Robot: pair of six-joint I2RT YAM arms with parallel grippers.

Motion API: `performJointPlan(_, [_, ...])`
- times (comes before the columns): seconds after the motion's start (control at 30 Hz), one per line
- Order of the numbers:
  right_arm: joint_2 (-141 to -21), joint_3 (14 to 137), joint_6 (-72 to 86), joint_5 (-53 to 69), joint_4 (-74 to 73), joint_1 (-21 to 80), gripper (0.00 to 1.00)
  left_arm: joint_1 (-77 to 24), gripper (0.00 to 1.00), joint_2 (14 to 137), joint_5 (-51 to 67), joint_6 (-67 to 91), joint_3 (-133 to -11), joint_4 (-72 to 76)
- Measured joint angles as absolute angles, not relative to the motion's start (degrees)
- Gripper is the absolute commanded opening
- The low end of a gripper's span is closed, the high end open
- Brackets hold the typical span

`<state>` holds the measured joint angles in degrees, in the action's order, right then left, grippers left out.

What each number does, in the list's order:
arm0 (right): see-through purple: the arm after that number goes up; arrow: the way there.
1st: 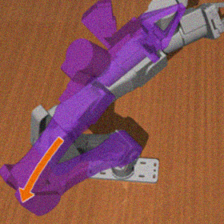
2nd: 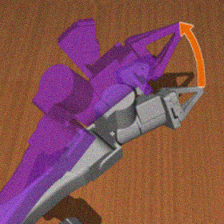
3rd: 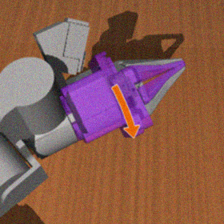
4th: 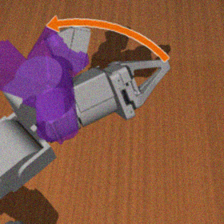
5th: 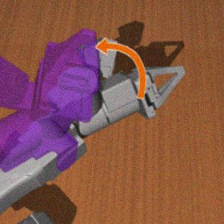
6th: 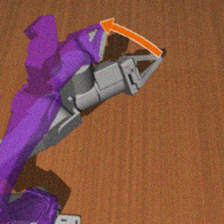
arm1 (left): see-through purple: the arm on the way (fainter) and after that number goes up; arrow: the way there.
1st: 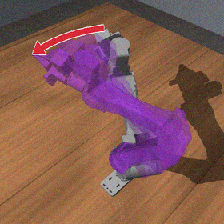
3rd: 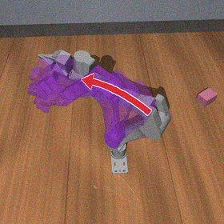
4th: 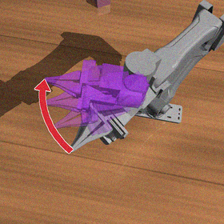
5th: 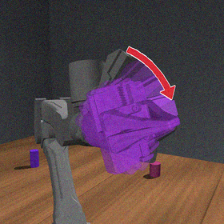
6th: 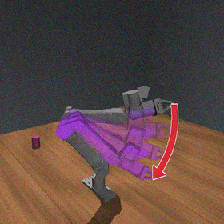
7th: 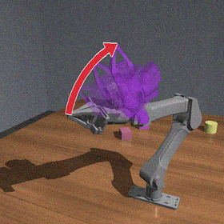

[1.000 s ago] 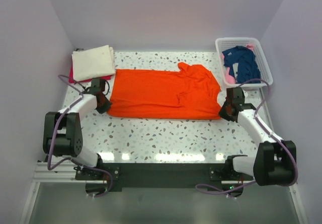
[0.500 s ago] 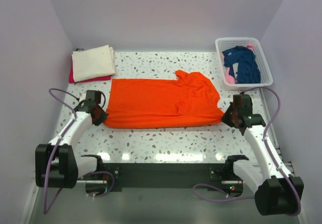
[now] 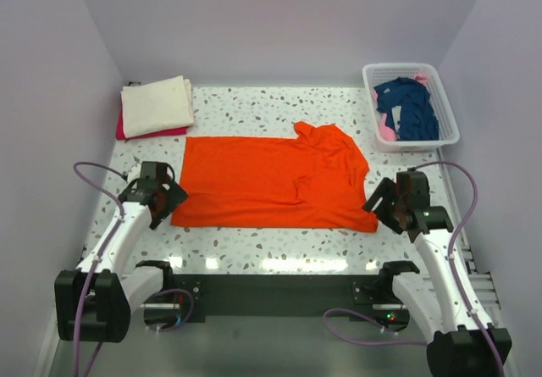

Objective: Fold and stack the t-shirts
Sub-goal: Fold the tshirt

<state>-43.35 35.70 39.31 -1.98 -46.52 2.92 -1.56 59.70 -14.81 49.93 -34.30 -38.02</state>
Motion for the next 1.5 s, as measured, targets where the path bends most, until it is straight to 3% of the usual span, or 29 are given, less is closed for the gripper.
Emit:
performJointPlan(0.27, [-50.78,42.98,34.37,-1.28,-44.51,3.73,0.73,-1.56,0.88,60.20,-14.31,44.12,-40.10,-36.75])
performJointPlan(0.43, [-61.82,48.69,31.73,-4.08,-40.82,12.38,0.71,-1.80,0.87,63.22,-12.82,40.69,-41.65,-33.91])
performJointPlan(0.6, [-73.03,56.75,28.56,-6.28,-36.64,17.08,0.70,-2.09,0.82,66.32,-11.75,38.63,-41.69,-33.32])
performJointPlan(0.73, [-79.15,60.82,25.98,-7.55,-33.23,17.12,0.69,-2.46,0.71,68.64,-11.53,37.74,-42.22,-32.67])
performJointPlan(0.93, [-84.47,61.87,23.88,-7.92,-30.09,17.12,0.68,-3.33,0.57,72.93,-11.64,36.82,-43.92,-30.96])
performJointPlan(1.5, [-97.45,64.77,20.78,-8.05,-23.20,17.15,0.58,-7.11,0.49,83.77,-12.62,36.58,-50.30,-29.85])
